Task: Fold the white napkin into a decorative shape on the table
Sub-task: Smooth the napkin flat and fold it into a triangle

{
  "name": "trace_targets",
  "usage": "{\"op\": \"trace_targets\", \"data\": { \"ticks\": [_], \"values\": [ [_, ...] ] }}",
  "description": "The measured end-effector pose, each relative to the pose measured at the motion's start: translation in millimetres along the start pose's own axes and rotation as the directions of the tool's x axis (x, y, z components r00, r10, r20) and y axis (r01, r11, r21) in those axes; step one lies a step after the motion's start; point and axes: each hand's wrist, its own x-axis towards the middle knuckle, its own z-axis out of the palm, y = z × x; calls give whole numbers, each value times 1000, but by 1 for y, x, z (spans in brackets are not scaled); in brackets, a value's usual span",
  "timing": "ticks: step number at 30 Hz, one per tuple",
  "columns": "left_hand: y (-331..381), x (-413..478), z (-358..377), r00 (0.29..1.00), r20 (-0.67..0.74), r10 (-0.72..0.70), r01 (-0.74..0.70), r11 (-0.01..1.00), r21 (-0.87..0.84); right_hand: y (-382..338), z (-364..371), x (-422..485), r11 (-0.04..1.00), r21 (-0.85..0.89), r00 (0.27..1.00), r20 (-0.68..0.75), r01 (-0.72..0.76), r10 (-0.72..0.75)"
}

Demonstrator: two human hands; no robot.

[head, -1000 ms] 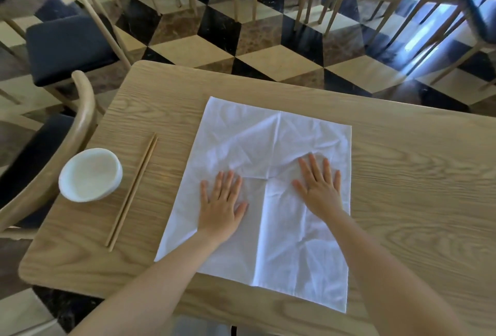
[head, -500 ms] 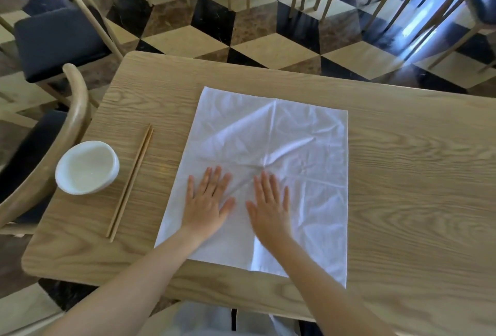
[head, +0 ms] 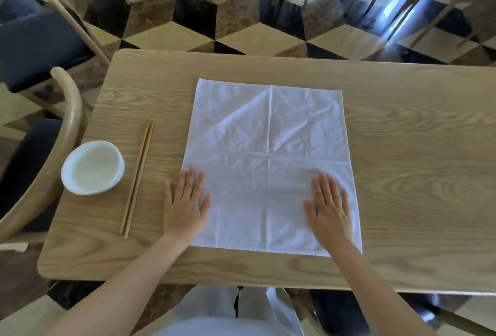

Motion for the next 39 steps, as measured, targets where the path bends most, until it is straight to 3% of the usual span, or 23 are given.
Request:
{"op": "trace_targets", "data": {
  "ticks": [2,7,14,23,29,34,39],
  "values": [
    [19,-4,-2,999,10,33,-33,999,-32,-27,3,0,998,34,998,-13,-56,57],
    [78,-17,-3,978,47,201,-200,979,-42,-123,24,-14,975,81,978,-3,207,-207],
    [38,-21,8,978,31,205,-204,979,-24,-54,27,-29,998,-9,997,-46,54,-55],
    [24,-22,6,970,55,237,-235,971,-40,9,14,-39,998,9,997,-34,-66,67],
    [43,-2,1,994,41,104,-97,985,-139,-10,3,-15,960,139,960,-106,-245,260],
    [87,52,-3,967,-13,254,-254,958,-135,-89,8,41,987,134,989,-126,91,-74],
    [98,99,3,974,-25,224,-225,970,-93,-103,12,86,981,137,985,-129,134,-116]
  ]
}}
